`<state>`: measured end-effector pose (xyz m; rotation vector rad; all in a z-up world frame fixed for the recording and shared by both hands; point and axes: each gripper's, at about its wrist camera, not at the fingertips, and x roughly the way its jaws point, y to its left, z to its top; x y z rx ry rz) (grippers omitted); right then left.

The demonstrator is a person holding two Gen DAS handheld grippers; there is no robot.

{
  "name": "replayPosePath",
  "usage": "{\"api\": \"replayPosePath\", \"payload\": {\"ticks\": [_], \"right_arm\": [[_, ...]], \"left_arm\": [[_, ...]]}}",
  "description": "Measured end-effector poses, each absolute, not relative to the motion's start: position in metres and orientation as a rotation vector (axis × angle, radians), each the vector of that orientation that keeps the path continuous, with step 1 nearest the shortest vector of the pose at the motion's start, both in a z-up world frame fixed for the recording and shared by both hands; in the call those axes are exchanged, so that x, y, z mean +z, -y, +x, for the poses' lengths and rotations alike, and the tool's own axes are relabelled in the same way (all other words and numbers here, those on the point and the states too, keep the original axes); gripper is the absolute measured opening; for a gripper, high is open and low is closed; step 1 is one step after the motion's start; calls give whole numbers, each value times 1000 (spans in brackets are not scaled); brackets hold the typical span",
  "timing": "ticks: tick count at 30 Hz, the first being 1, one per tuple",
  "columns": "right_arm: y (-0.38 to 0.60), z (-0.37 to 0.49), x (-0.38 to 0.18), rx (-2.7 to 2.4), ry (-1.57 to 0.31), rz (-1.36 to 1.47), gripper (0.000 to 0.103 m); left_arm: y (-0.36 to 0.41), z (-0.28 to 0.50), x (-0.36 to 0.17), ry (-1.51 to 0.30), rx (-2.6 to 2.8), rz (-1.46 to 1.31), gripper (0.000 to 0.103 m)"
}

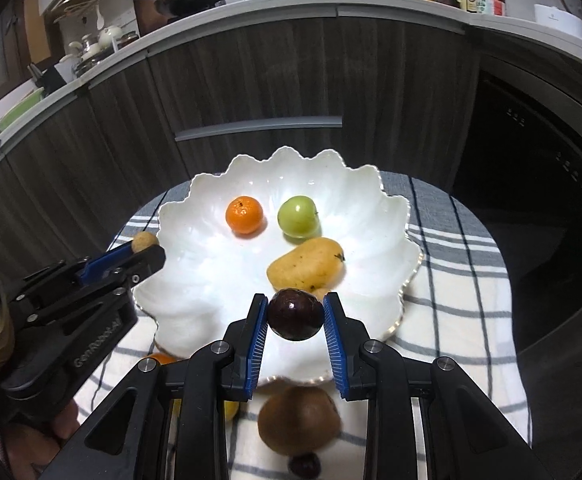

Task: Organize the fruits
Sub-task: 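Carry the brown fruit and cherry over the white bowl and open both tools, then withdraw both tools from the bowl toward the lemon and cherry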

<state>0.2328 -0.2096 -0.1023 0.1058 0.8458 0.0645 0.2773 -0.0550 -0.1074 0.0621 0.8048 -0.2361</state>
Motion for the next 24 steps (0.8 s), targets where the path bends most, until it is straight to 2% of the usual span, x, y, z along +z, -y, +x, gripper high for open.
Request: {"api": "replayPosePath", "payload": {"ticks": [5,7,9,10,11,12,13,14,17,22,24], "right_arm": [[203,246,-112,77,-874,102,30],[200,250,-117,80,-881,96,30],[198,252,-120,76,-883,82,30],[198,253,-121,74,-886,78,35],[198,253,-121,71,-886,79,48],[199,253,-121,60,-884,81,57],[201,253,-120,41,-877,80,72],[201,251,-118,24,-869,75,80],[203,247,-112,-14,-844,45,82],[211,236,-104,-60,-842,38,82],[215,231,-101,-79,-844,36,82]], "left_arm": [[49,285,-118,-831,-223,46,24],[46,287,-120,-836,-217,35,36],[44,288,-121,-838,-205,37,39],[44,288,-122,-843,-203,37,44],[43,289,-122,-846,-200,34,46],[43,289,-122,-845,-195,33,51],[41,288,-120,-840,-191,32,53],[41,286,-118,-833,-189,34,54],[40,279,-111,-812,-176,52,61],[39,264,-96,-782,-163,74,81],[40,255,-88,-761,-167,84,83]]}}
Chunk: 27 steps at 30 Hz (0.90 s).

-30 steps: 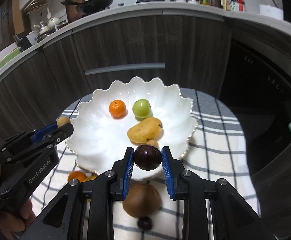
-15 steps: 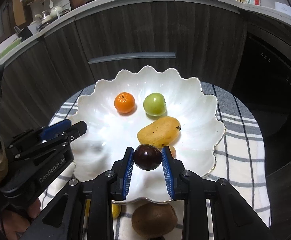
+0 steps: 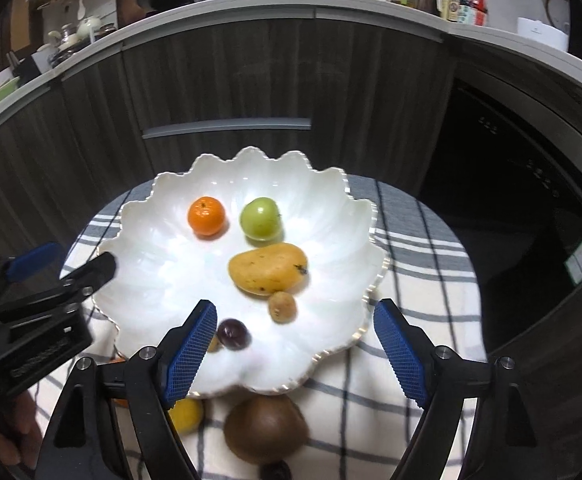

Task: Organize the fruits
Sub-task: 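Withdraw both tools from the bowl toward the lemon and cherry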

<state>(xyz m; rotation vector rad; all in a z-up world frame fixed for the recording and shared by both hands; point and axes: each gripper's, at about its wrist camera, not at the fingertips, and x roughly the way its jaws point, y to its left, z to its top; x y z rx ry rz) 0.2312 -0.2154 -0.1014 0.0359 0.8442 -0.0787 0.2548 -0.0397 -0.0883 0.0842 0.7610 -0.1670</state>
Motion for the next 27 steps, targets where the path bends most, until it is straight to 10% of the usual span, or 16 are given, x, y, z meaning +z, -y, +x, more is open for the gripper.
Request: {"api": "replayPosePath", "payload": {"ticks": [27], "right_arm": [[233,163,-66,-131,-791,87,82]], "left_arm": [[44,178,-60,-724,-202,87,84]]}}
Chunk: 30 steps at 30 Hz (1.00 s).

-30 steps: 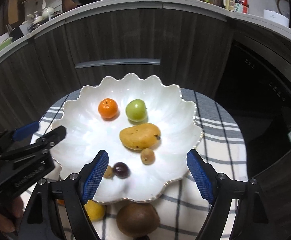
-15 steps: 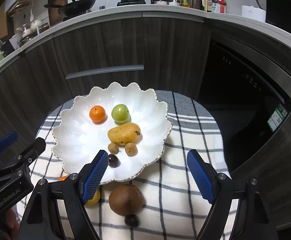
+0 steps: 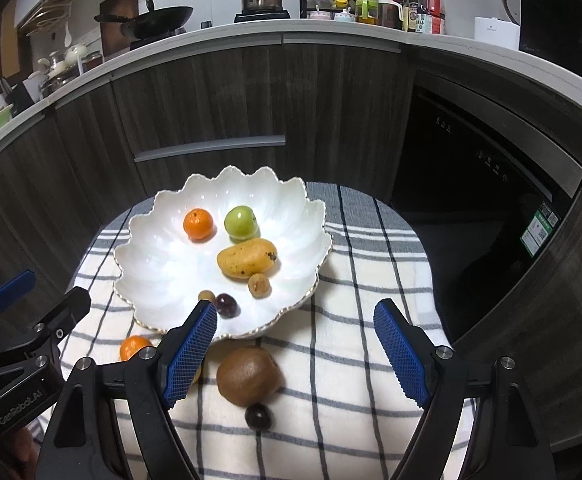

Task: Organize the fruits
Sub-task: 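Withdraw both tools from the bowl toward the lemon and cherry, then grasp the yellow lemon with the left tool while the right tool grasps the second dark cherry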

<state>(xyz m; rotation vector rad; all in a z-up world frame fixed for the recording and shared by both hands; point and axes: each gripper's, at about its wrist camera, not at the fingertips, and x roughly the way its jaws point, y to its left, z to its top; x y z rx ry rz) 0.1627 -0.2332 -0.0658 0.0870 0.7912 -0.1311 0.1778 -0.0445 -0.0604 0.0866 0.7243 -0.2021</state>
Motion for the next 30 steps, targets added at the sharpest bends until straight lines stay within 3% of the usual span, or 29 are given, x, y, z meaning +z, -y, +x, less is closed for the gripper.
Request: {"api": "replayPosePath", "payload": {"ticks": [18,23,30], "right_arm": [[219,150,-133,-76,-903,77,80],[211,150,-156,-38,-946,77,64],[204,149,-171,-12,-972,59,52]], "left_arm": [[33,161,-124,-826,-183,81,84],[28,159,-139,-855,-169,69,84],[24,158,-150,-870,-162,69,84]]}}
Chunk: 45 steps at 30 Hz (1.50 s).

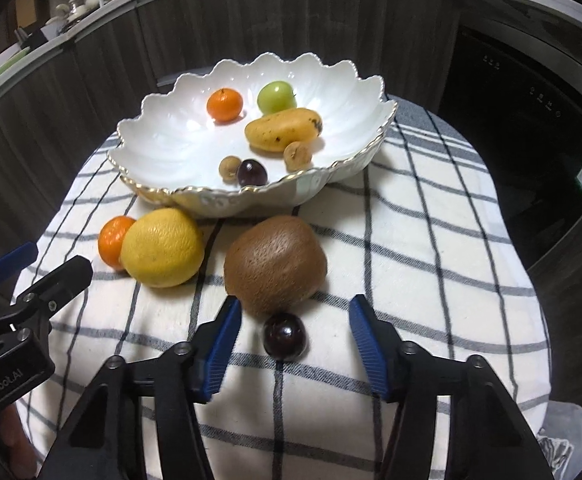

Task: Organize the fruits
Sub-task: 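Grasp the yellow lemon with the left tool while the right tool grasps the second dark cherry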

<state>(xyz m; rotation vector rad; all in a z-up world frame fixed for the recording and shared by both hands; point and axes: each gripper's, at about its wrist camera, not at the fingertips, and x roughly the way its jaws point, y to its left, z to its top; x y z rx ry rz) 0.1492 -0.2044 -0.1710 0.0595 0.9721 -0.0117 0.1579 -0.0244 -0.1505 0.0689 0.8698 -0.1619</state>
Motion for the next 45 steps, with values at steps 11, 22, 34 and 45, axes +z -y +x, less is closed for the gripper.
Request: {"api": "replayPosePath", "payload": {"ticks": [11,22,34,45], "right_arm": [[203,151,-187,3,-1004,62,41],[200,150,-194,29,-1005,55,27],[229,141,-173,-23,-946,124,27],[242,146,-171,-34,-938,166,27]], "left_arm": [[24,158,-158,-884,-155,74,84],[28,158,-161,-888,-162,80,84],[66,166,-161,-857,-221,149,83],[91,185,-170,-877,-306,249,68]]}}
